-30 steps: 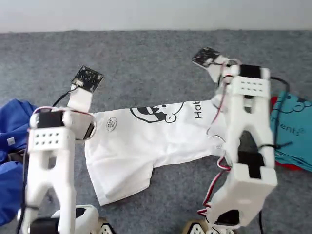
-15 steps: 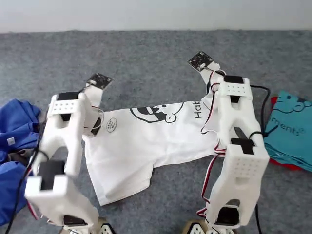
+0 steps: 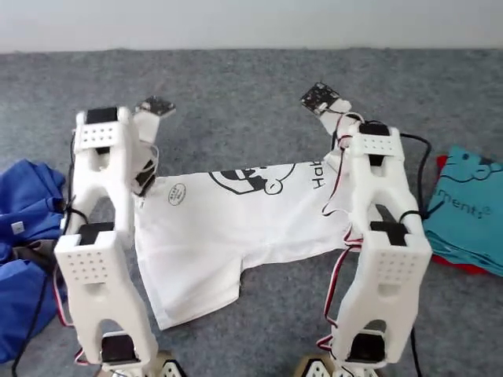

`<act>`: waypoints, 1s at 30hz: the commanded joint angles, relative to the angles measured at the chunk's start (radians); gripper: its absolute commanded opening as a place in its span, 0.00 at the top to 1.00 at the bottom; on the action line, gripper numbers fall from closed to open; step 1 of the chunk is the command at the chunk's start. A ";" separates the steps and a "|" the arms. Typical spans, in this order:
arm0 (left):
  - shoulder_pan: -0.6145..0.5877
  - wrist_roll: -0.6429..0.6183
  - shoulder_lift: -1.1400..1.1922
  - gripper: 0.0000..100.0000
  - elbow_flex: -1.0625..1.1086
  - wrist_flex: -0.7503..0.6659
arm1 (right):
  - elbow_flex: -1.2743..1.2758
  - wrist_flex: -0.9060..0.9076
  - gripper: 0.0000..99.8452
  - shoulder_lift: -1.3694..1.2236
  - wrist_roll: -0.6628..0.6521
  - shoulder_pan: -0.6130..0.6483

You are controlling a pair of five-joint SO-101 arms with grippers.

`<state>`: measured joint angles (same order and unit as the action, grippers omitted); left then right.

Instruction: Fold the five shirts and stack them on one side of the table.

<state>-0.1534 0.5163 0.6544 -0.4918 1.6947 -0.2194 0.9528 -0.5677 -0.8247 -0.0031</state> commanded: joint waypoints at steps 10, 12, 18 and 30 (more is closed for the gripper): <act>0.038 -0.114 -0.341 0.99 0.064 0.060 | -0.051 0.521 0.98 0.259 0.138 0.058; 0.035 -0.114 -0.387 0.99 0.124 0.060 | -0.051 0.613 0.98 0.259 0.150 0.064; -0.017 -0.187 -0.476 0.99 0.237 0.058 | -0.048 0.809 0.98 0.257 0.152 0.061; -0.046 -0.232 -0.493 0.99 0.266 0.061 | 0.135 0.763 0.83 0.232 0.021 -0.101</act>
<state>-0.1933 0.2908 0.2186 -0.2202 1.7346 -0.1089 1.7446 -0.3606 -0.7495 -0.0660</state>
